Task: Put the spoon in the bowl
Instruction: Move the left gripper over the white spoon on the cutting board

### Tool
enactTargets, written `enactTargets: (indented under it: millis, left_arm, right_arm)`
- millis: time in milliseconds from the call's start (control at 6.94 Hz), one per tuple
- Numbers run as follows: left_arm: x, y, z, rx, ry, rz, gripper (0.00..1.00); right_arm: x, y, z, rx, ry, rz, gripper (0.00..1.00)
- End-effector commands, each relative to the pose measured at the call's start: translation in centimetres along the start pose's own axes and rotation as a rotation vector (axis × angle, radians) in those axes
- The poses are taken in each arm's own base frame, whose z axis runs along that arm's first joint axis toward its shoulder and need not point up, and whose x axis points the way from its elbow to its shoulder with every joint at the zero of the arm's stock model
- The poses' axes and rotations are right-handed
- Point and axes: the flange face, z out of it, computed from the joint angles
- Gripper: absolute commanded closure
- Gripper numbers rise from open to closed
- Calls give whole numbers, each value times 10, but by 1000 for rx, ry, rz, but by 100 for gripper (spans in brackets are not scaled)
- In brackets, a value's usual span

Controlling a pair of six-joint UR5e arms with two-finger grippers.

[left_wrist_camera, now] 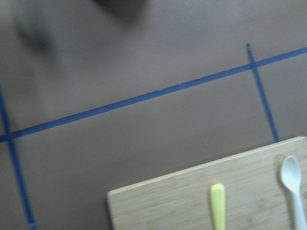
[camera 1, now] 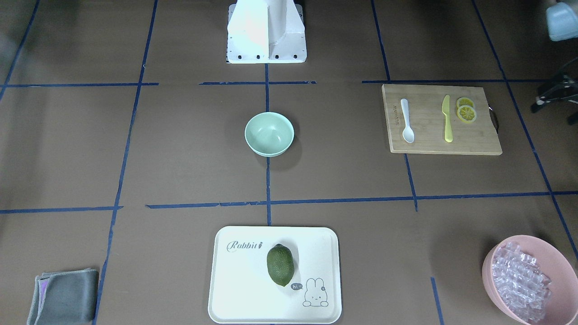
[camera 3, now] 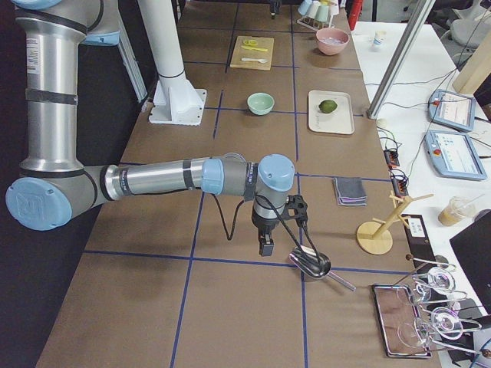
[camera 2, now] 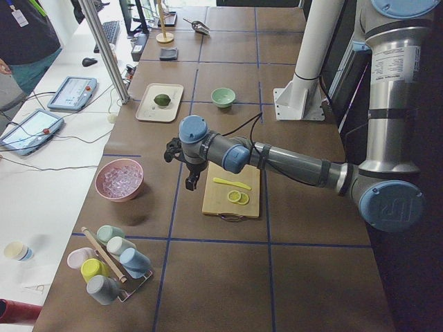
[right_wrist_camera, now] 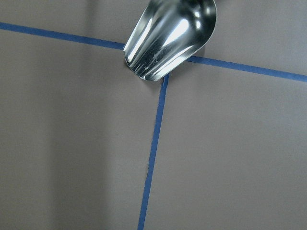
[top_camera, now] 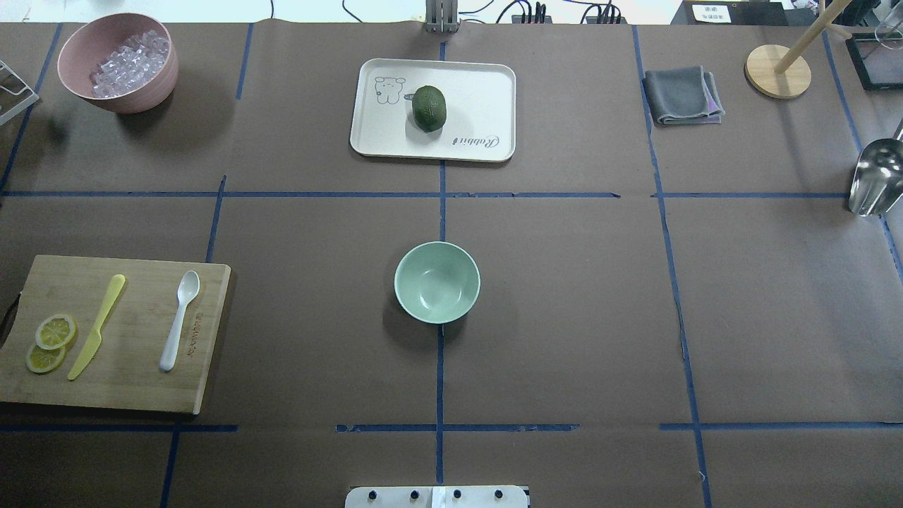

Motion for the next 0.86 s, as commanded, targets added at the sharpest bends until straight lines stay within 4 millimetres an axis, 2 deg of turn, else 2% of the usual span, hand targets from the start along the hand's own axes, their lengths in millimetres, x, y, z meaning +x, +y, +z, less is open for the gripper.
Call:
enactTargets:
  millis: [0, 144, 288, 432, 720]
  left_arm:
    - [86, 5, 47, -21, -18, -57, 0]
    - [123, 4, 72, -18, -38, -77, 0]
    - [151, 12, 96, -19, -65, -99, 0]
    - [163, 21, 112, -39, -72, -85, 0]
    - [165, 27, 124, -65, -80, -79, 0]
  right_arm:
    - [0, 0, 0, 4, 0, 2, 0]
    - [0, 1, 1, 2, 0, 4, 0]
    - [1, 1, 1, 1, -1, 4, 0]
    - [1, 1, 1, 1, -1, 4, 0]
    - [1, 2, 2, 0, -1, 5, 0]
